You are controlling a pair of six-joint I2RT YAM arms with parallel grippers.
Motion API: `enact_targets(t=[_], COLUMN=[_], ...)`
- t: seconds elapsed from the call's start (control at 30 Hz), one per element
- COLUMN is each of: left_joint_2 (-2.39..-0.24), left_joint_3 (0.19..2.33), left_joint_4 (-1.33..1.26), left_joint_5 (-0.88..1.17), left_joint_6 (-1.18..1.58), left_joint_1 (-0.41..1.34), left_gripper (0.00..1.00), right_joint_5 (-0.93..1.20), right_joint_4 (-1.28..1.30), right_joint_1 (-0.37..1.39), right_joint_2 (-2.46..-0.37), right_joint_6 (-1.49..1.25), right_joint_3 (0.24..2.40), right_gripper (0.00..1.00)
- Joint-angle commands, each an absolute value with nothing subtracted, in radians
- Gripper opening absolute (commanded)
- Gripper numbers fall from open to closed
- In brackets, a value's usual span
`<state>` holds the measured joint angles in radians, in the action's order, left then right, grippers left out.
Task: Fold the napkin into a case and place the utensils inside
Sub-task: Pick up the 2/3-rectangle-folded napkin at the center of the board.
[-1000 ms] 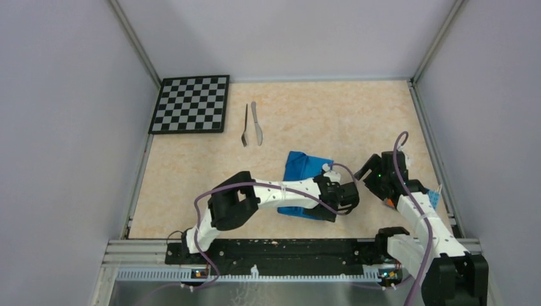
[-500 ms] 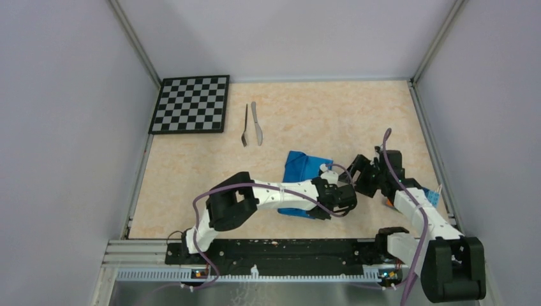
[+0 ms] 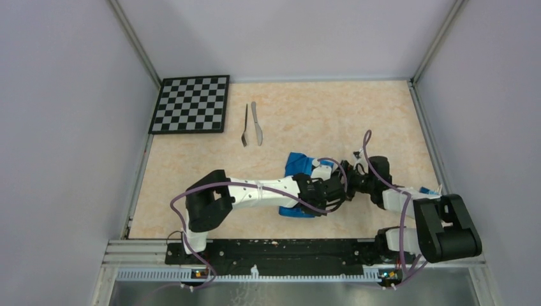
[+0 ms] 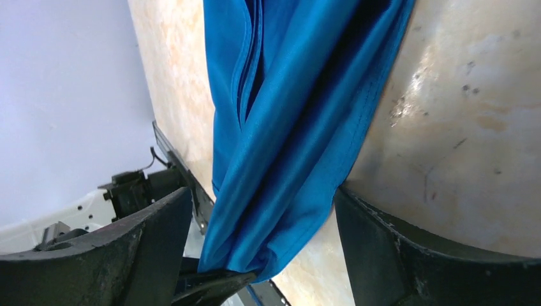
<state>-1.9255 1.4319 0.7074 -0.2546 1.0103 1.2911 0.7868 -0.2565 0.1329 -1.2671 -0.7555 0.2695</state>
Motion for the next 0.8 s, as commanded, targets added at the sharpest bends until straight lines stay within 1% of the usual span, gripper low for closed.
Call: enact_targets(t=[0.0,0.2,0.3,0.5,0.57,0.67,0.77], left_joint_2=[-1.868,-1.862,-1.866,-1.865,-1.865,-1.868,-1.867], left_joint_3=[1.422,1.426,1.434,1.445,1.447,1.449,1.448], left_joint_4=[0.678,0.685,0.690,0.691,0.692,0.688,0.686], left_joint_5=[-0.244,-0.239,-0.235,-0.234,-0.232,-0.225,-0.221], left_joint_6=[0.997,0.989,0.982,0.970,0.968,0.966,0.963], left_joint_1=[1.290,1.283,1.281,1.278,1.278,1.278,1.278], left_gripper=[0.00,0.00,0.00,0.00,0.00,0.00,0.00], right_joint_5=[0.785,0.774,0.766,0.738,0.737,0.726,0.727], right_joint_4=[-0.431,-0.446,-0.385,-0.185,-0.157,-0.173,-0.259], right_joint_1=[0.174,0.175,0.176,0.184,0.193,0.205,0.209], right_joint_2=[-1.291,-1.270,-1.236,-1.007,-0.963,-0.930,-0.949], right_joint_6=[-0.827,-0.861,-0.876,-0.886,-0.908,-0.948,-0.999], right_joint_3=[0.244,0.212,0.205,0.147,0.128,0.094,0.065], right_gripper=[0.80,0.80,0.80,0.81,0.81,0.81,0.82])
